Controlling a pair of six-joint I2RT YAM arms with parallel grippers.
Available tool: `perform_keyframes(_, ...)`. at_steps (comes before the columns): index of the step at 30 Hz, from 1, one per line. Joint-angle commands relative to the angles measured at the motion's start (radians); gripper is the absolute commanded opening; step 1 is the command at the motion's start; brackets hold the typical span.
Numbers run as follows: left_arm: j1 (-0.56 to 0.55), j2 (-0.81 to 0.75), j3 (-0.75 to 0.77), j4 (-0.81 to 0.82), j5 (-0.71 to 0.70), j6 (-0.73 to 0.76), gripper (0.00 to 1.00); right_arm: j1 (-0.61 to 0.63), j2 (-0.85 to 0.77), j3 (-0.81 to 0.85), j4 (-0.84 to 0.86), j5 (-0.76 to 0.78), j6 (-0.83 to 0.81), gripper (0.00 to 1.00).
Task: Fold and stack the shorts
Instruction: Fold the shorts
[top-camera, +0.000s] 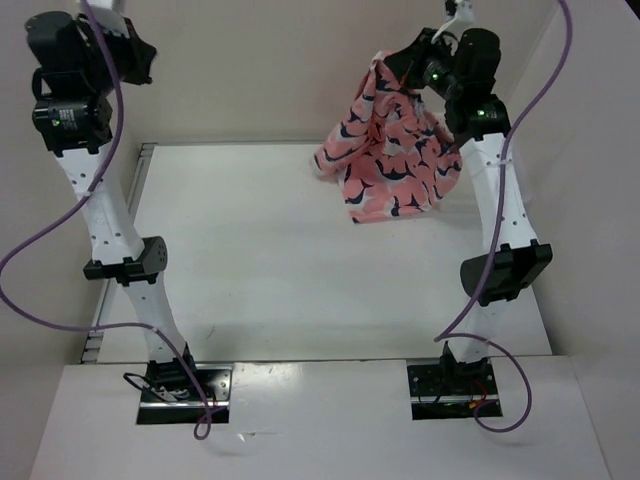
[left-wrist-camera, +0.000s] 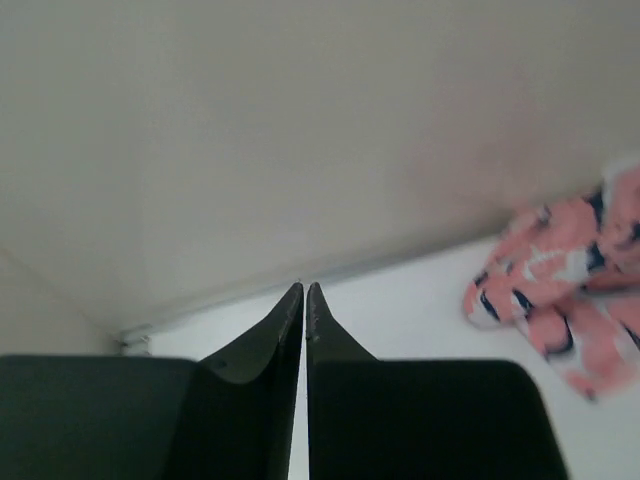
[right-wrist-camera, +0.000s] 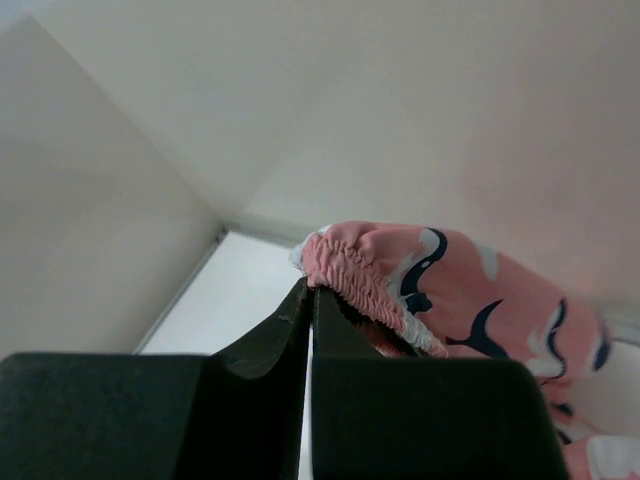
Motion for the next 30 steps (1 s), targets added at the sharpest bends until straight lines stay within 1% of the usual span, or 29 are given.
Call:
perform_keyframes(1,-0.083,0.16,0.037,-0.344,0.163,0.002,0.1,0.081,-0.055,-0.083,-0.002,-0.014,-0.074,0.0)
perform_keyframes(2,-0.106,0.179,0.024,-0.37,0.18,0.002,0.18,0.119,-0.078,-0.106,-0.015,-0.014,-0.089,0.0)
perform_keyframes(3,-0.149,0.21,-0.008,-0.371,0.167,0.002,0.22,0.136,-0.093,-0.12,-0.031,-0.014,-0.118,0.0)
perform_keyframes(5,-0.177,0.239,-0.039,-0.371,0.176,0.002,0.34,0.162,-0.133,-0.155,-0.043,-0.014,-0.14,0.0)
perform_keyframes(6,-0.191,0.272,-0.039,-0.371,0.176,0.002,0.39,0.172,-0.189,-0.209,-0.043,-0.005,-0.14,0.0)
perform_keyframes(7,-0.218,0.289,-0.039,-0.371,0.176,0.002,0.44,0.172,-0.226,-0.245,-0.043,-0.005,-0.151,0.0)
perform_keyframes(8,-0.232,0.308,-0.039,-0.371,0.176,0.002,0.46,0.172,-0.266,-0.332,-0.043,0.01,-0.151,0.0)
perform_keyframes(9,-0.244,0.337,-0.05,-0.371,0.198,0.002,0.48,0.172,-0.353,-0.38,-0.043,0.047,-0.163,0.0)
perform_keyframes(10,-0.275,0.348,-0.05,-0.371,0.209,0.002,0.5,0.156,-0.396,-0.426,-0.031,0.067,-0.172,0.0)
perform_keyframes(11,-0.292,0.371,-0.082,-0.371,0.22,0.002,0.52,0.127,-0.436,-0.512,-0.031,0.081,-0.172,0.0)
perform_keyframes(13,-0.345,0.394,-0.106,-0.371,0.231,0.002,0.54,0.078,-0.521,-0.583,-0.031,0.081,-0.172,0.0)
perform_keyframes(15,-0.373,0.46,-0.078,-0.36,0.21,0.002,0.56,0.016,-0.555,-0.658,-0.064,0.07,-0.162,0.0)
perform_keyframes(16,-0.373,0.492,-0.042,-0.36,0.209,0.002,0.56,-0.002,-0.587,-0.684,-0.074,0.061,-0.162,0.0)
perform_keyframes(17,-0.382,0.568,0.008,-0.334,0.209,0.002,0.58,-0.02,-0.604,-0.742,-0.074,0.049,-0.162,0.0)
perform_keyframes(18,-0.382,0.569,0.025,-0.293,0.209,0.002,0.58,-0.038,-0.619,-0.772,-0.074,0.032,-0.162,0.0)
perform_keyframes(19,-0.382,0.578,-0.005,-0.262,0.209,0.002,0.58,-0.07,-0.645,-0.821,-0.098,0.004,-0.151,0.0)
perform_keyframes(21,-0.382,0.635,0.037,-0.222,0.209,0.002,0.59,-0.081,-0.67,-0.87,-0.123,-0.007,-0.151,0.0)
perform_keyframes(22,-0.382,0.635,0.024,-0.21,0.209,0.002,0.61,-0.081,-0.681,-0.894,-0.137,-0.007,-0.162,0.0)
perform_keyframes(23,-0.393,0.667,0.038,-0.21,0.209,0.002,0.61,-0.081,-0.702,-0.948,-0.147,-0.022,-0.162,0.0)
perform_keyframes(25,-0.393,0.685,0.038,-0.235,0.229,0.002,0.62,-0.081,-0.724,-1.035,-0.147,-0.056,-0.151,0.0)
perform_keyframes(27,-0.411,0.699,0.038,-0.327,0.238,0.002,0.62,-0.081,-0.759,-1.097,-0.124,-0.056,-0.137,0.0)
perform_keyframes(28,-0.412,0.714,0.038,-0.369,0.217,0.002,0.62,-0.081,-0.77,-1.149,-0.109,-0.056,-0.137,0.0)
perform_keyframes(30,-0.421,0.689,-0.075,-0.369,0.191,0.002,0.62,-0.091,-0.789,-1.191,-0.098,-0.056,-0.126,0.0)
